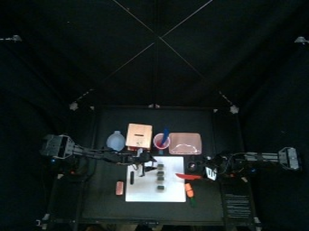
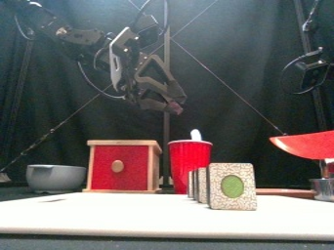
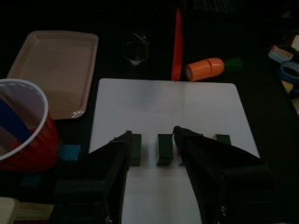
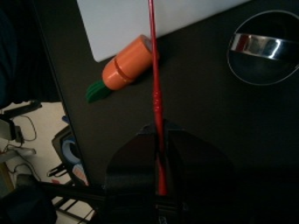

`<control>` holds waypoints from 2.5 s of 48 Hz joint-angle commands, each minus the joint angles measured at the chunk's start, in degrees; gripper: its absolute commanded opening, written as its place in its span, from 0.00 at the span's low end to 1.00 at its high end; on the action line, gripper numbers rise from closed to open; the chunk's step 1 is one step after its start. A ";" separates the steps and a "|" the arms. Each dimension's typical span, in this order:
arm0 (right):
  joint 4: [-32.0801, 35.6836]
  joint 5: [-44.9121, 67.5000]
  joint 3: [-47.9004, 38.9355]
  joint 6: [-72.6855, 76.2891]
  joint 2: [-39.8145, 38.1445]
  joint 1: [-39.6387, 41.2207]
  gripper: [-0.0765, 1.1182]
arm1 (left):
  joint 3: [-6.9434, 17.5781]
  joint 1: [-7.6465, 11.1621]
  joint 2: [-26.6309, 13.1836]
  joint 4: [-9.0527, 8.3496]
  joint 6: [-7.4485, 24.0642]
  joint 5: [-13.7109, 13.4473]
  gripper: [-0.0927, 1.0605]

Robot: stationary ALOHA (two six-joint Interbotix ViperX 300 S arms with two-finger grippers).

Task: Place sushi on board then cut the sushi with the knife then place the pieces on the plate
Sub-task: Place the 4 sushi pieces on the plate

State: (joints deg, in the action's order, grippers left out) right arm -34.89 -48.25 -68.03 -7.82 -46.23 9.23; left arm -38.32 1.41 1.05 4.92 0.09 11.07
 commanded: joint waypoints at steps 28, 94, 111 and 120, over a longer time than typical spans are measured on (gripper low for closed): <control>10.81 -1.49 2.02 15.38 -0.70 -1.23 0.73 | -0.62 -0.44 0.70 0.00 0.00 0.53 0.77; 31.73 28.92 30.41 15.29 38.06 -5.63 0.81 | -11.87 -4.92 4.31 0.53 0.18 3.78 0.77; 31.82 28.83 34.28 15.12 45.88 -6.06 0.81 | -12.22 -5.19 4.22 0.44 0.26 3.52 0.77; 31.82 28.83 35.51 15.12 48.60 -6.15 0.81 | -12.13 -5.27 4.04 0.35 0.26 3.52 0.77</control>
State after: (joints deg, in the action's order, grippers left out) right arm -3.08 -19.78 -34.19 7.38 2.90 3.16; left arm -51.15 -3.60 4.39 5.45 0.26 14.33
